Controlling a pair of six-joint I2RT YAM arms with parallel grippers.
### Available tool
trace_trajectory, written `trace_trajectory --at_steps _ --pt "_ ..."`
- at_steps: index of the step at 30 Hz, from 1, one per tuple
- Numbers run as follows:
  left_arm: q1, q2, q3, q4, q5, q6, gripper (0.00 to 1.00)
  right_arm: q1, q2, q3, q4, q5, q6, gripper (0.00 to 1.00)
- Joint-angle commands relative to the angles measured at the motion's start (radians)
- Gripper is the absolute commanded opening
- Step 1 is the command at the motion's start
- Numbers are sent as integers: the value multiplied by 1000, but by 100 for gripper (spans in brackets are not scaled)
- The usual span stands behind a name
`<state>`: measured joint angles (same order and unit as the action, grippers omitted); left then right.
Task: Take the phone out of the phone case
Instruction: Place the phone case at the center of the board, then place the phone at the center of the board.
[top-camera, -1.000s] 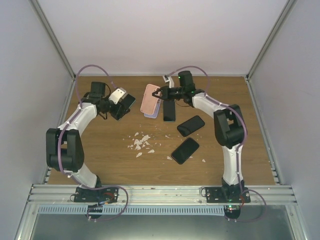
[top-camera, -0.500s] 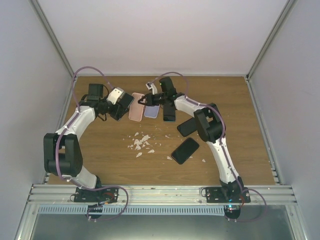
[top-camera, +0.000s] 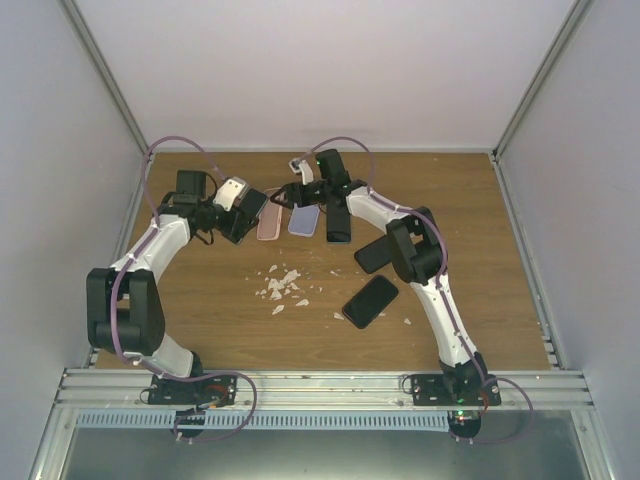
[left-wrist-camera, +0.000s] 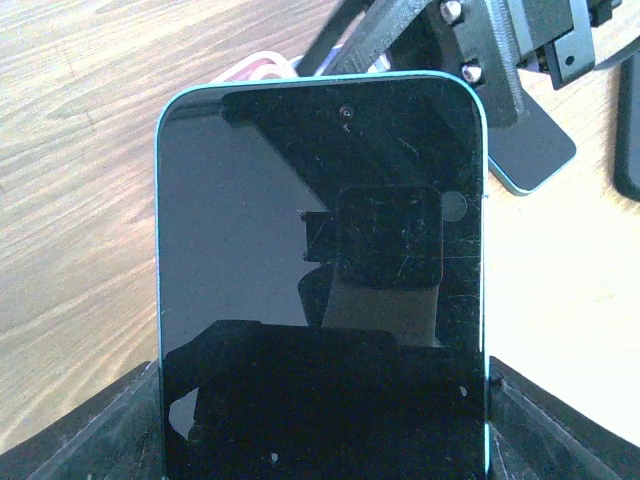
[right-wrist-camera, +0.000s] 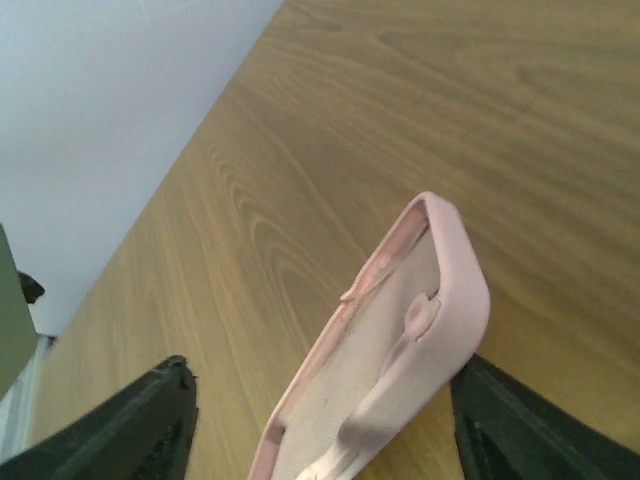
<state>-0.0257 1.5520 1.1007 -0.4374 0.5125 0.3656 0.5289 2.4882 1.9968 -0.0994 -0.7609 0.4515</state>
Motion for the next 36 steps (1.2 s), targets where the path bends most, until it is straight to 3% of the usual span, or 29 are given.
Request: trace_trajectory --at_steps 1,3,10,15,22,29,36 --pt "7 -48 -15 79 31 -19 36 -6 6 49 -19 30 -36 78" --pt "7 -54 -20 83 30 -23 36 -12 -7 49 -22 36 -41 84" --pt "7 -74 -38 98 68 -46 36 -42 -82 40 -19 -5 -54 91" --pt "7 -122 -60 139 -8 -74 35 -64 -175 -28 0 -83 -16 90" --pt "-16 -183 -80 194 -111 -120 33 -62 -397 -336 222 -164 242 85" --pt "-51 -181 -44 234 -167 -156 33 -30 -447 -362 269 -151 418 84" --pt "-123 -172 -33 268 -213 -181 32 7 -442 -327 255 -66 418 82"
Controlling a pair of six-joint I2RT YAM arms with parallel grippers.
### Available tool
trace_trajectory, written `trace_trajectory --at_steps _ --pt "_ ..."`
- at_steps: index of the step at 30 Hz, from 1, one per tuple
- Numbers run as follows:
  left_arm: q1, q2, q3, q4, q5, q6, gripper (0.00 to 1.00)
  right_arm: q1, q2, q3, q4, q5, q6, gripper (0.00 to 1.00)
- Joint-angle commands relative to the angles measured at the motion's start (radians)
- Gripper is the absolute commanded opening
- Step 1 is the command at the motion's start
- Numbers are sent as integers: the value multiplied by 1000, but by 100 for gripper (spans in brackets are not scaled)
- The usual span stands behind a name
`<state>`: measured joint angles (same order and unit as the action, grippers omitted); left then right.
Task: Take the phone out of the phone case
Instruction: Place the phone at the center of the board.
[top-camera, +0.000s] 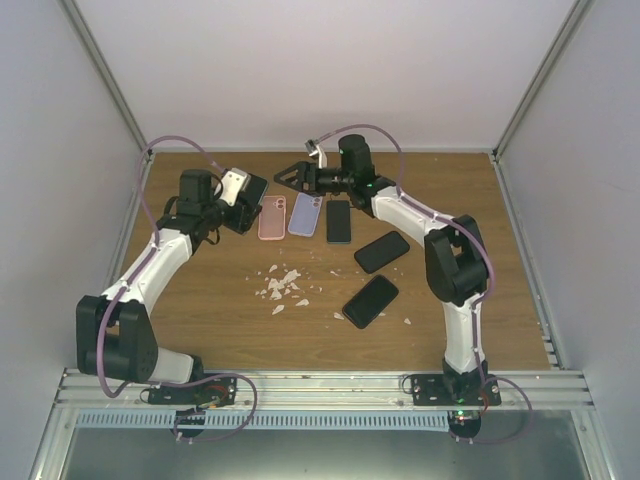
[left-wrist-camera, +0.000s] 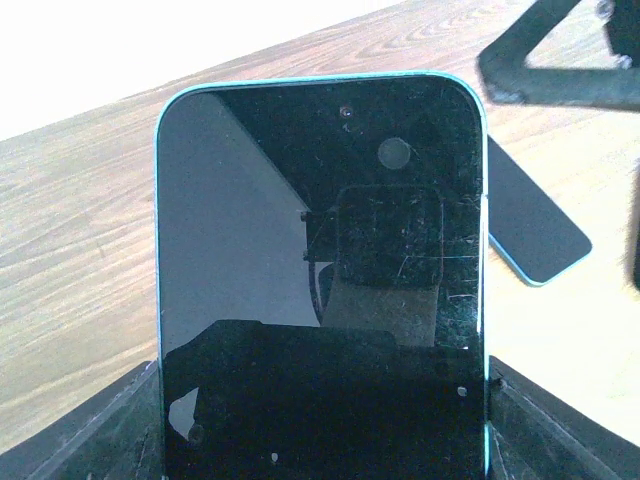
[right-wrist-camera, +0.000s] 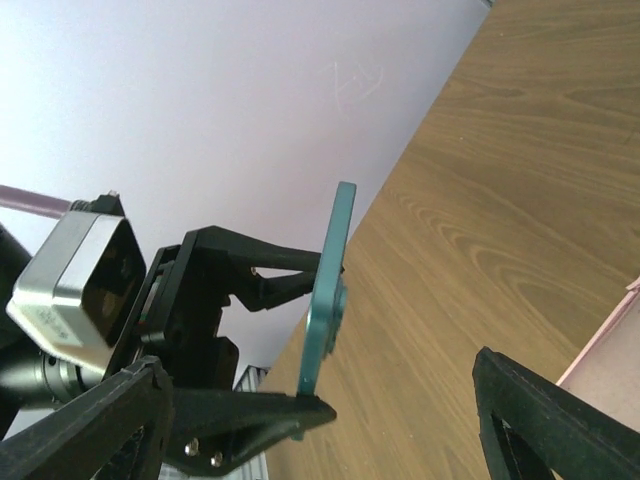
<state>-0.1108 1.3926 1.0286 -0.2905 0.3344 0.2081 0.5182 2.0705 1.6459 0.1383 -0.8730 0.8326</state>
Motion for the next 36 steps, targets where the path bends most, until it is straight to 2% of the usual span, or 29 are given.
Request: trace_trajectory --at_steps 1,8,13,17,22,26,28,30,31,35,36 --pt "-45 -12 42 124 -41 -25 32 21 -21 26 6 62 36 81" --pt "-91 3 68 139 -60 -35 31 40 1 19 17 97 71 73" --pt "-130 10 77 143 -87 -33 31 46 12 35 44 104 98 62" --pt "-145 21 96 138 -108 -32 31 49 15 30 52 101 117 46" --pt "-151 40 118 124 -105 -34 32 49 -10 -27 77 91 134 31" --pt "-166 42 120 118 -93 -30 34 44 -39 -53 75 91 131 12" --pt "-168 41 124 111 -78 -27 39 37 -54 -59 72 95 125 5" --pt "-168 37 125 102 -59 -23 48 26 -67 -62 70 94 119 1" --pt "-168 33 125 99 -50 -21 55 19 -75 -63 70 92 114 1" --pt "-168 29 142 51 32 -5 96 -17 -126 -88 68 78 72 0" --pt "-167 26 149 35 53 9 99 -29 -145 -99 62 77 48 0"
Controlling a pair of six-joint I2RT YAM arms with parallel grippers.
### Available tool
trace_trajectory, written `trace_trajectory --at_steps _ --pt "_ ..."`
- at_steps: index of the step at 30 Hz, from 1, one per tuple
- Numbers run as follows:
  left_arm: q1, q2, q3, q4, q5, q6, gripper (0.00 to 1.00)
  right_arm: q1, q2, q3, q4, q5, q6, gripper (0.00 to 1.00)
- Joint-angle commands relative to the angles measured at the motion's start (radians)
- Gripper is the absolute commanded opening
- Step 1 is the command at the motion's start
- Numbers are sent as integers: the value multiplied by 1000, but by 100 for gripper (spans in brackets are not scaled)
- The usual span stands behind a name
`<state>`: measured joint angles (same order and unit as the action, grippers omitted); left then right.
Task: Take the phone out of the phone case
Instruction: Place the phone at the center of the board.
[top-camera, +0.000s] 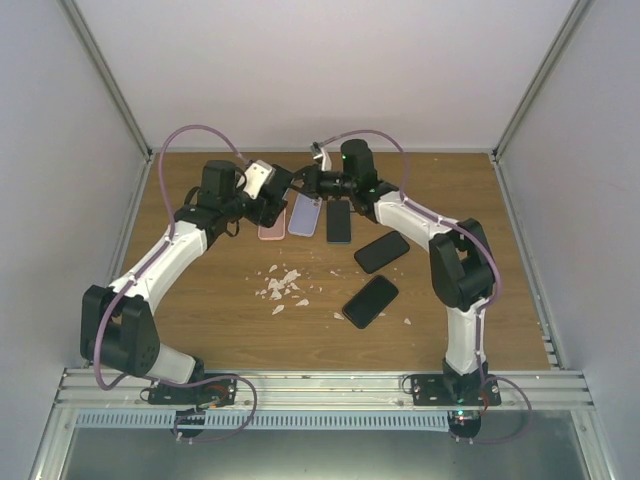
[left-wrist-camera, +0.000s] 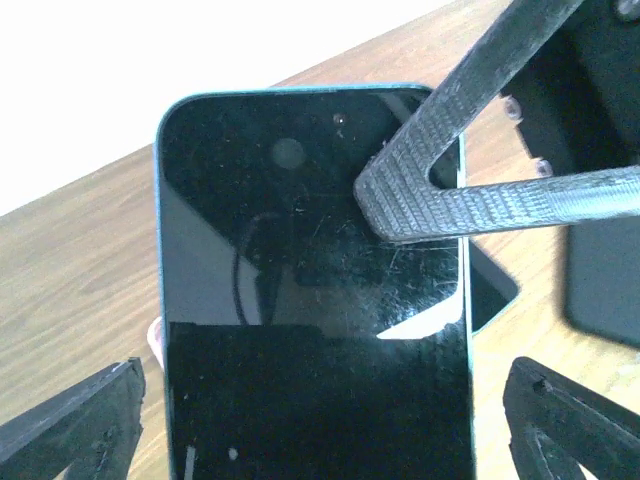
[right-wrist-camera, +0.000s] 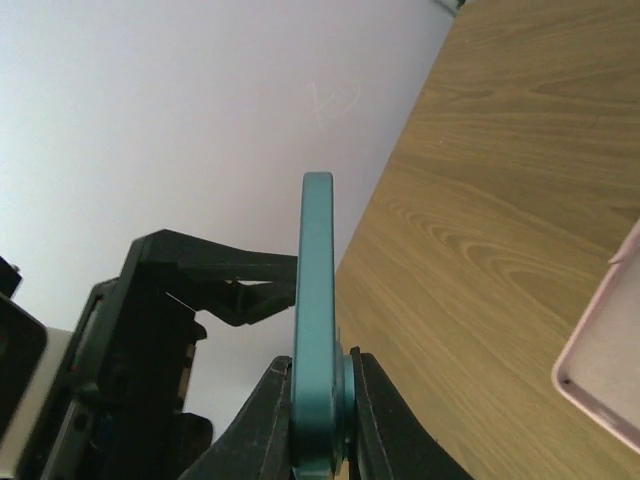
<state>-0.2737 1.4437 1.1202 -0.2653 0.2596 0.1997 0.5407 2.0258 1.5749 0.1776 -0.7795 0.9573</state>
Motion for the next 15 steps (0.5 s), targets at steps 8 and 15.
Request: trace_trajectory --at_steps 8,15 --pt "15 -78 56 -36 218 34 99 -207 -255 -115 -130 -101 -376 0" --pt "25 -92 44 -31 267 25 99 -395 -335 -128 -441 -200 -787 0"
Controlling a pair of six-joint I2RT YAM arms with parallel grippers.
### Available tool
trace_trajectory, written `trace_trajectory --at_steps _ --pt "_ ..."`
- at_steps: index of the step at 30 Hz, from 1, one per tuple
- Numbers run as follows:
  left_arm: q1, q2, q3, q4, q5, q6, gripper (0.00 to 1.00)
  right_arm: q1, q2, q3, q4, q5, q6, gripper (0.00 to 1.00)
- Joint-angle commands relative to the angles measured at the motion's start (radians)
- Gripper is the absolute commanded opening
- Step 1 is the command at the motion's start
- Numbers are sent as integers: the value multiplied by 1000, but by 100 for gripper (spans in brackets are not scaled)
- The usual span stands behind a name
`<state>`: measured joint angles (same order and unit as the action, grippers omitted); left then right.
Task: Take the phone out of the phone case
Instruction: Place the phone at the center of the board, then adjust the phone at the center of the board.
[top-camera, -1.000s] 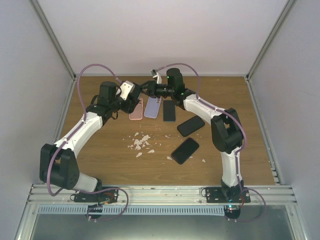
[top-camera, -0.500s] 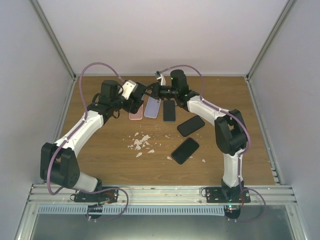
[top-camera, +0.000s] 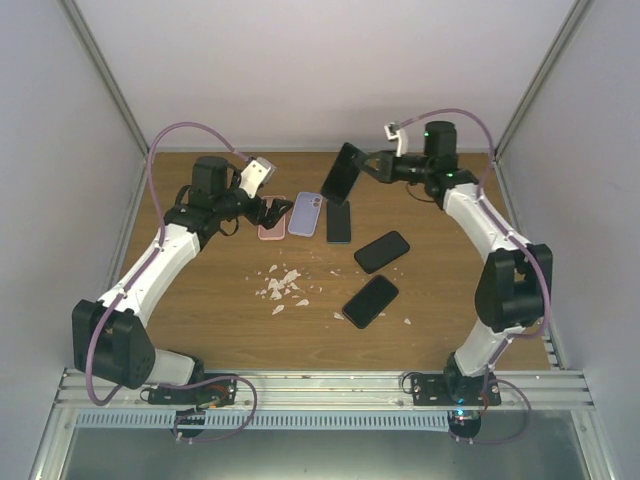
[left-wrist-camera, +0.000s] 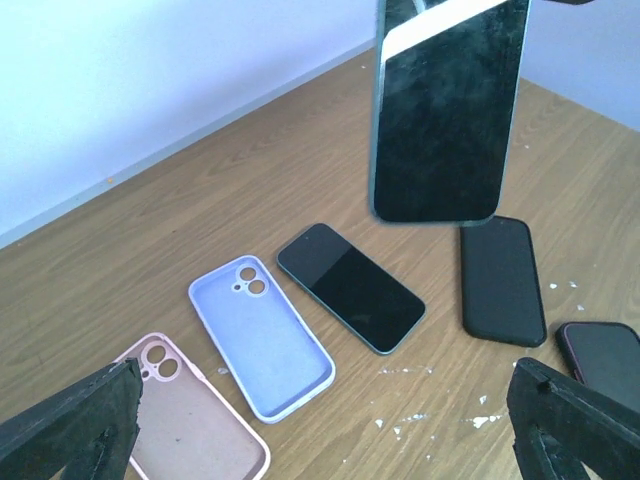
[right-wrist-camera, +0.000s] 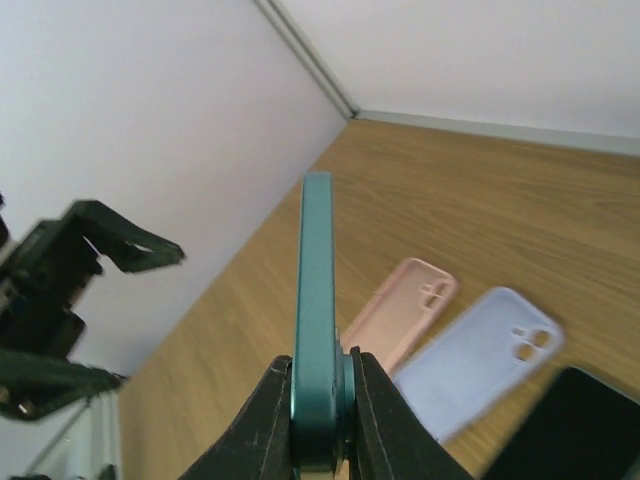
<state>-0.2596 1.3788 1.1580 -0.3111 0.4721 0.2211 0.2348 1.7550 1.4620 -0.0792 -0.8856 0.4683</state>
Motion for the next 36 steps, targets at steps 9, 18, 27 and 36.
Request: trace_trajectory --at_steps 9,18,27,36 --pt "23 -30 9 24 79 -14 99 -219 -149 -55 -384 76 -883 0" --pt "30 -50 -3 26 86 -11 99 -258 -204 -294 -215 220 -1197 1" --pt "35 -57 -18 32 94 -11 99 -289 -167 -377 -116 232 -1267 1" --pt "37 -56 -14 29 93 -10 99 -290 -91 -355 -164 166 -1308 0"
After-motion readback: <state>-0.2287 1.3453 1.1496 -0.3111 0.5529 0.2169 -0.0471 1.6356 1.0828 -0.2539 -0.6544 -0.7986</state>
